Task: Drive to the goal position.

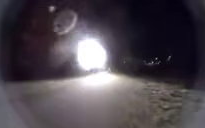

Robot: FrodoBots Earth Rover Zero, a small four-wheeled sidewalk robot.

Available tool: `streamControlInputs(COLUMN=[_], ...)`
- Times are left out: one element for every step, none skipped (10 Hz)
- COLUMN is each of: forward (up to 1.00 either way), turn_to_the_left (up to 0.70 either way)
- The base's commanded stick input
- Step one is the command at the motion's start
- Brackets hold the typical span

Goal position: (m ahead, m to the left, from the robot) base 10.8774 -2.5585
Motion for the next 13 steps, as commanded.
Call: streamControlInputs(forward=[1.00, 1.00, 1.00, 1.00, 1.00, 1.00, 1.00, 1.00, 1.00, 1.00, 1.00, 1.00, 1.00], turn_to_the_left=[0.00, 0.00, 0.00, 0.00, 0.00, 0.00, 0.00, 0.00, 0.00, 0.00, 0.00, 0.00, 0.00])
